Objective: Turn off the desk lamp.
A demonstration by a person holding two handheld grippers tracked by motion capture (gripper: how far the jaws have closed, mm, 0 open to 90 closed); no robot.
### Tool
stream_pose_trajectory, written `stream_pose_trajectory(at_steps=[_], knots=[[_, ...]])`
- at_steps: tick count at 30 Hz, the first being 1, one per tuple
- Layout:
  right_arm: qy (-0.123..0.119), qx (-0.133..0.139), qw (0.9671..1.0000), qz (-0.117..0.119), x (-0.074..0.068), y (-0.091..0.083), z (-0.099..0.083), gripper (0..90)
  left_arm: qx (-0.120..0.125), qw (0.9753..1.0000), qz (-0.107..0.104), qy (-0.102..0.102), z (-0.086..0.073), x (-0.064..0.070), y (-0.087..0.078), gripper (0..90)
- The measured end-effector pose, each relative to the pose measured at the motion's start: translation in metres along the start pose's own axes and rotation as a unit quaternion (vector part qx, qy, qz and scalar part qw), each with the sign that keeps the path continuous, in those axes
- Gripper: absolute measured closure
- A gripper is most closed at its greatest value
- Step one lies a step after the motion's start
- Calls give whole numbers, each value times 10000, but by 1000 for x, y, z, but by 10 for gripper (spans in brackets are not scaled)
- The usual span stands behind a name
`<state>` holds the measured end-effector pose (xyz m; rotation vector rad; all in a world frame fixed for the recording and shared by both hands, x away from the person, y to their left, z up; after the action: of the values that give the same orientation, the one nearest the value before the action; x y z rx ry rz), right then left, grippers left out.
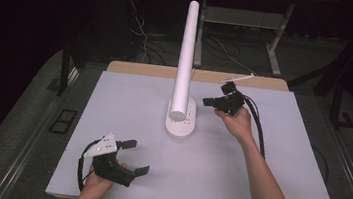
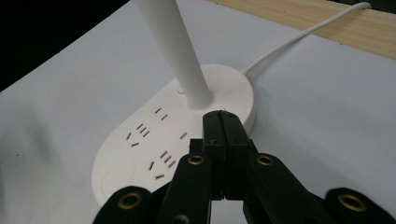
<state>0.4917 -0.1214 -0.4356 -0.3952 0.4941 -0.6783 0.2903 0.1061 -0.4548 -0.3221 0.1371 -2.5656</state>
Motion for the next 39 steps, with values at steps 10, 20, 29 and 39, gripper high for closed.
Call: stream_pose_trajectory(at_steps=[10,20,29,39], knots=[[-17,166,9999,-23,-10,-46,-15,805,15,10000,-23,-5,0,1,1,0],[63,474,9985,-260,-20,-86,-33,416,-5,10000,-33,22,0,2,2,0],[143,494,9980,-376,-24,-109,-58,7,-4,10000,-19,-8,-1,2,3,0],[300,646,9965,-449,-29,-146,-92,6,-16,10000,-1,-4,-1,1,3,0]])
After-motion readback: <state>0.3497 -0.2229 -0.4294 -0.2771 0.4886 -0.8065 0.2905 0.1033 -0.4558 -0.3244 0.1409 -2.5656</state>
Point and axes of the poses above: each handheld gripper's, and its own axes: y roughly forward along the jaws, z roughly out of its top, x roughly to its right, the point moved 9 cm from there along y, roughly forward along the jaws, and after that the axes turned 9 degrees about x, right-handed, at the moved point
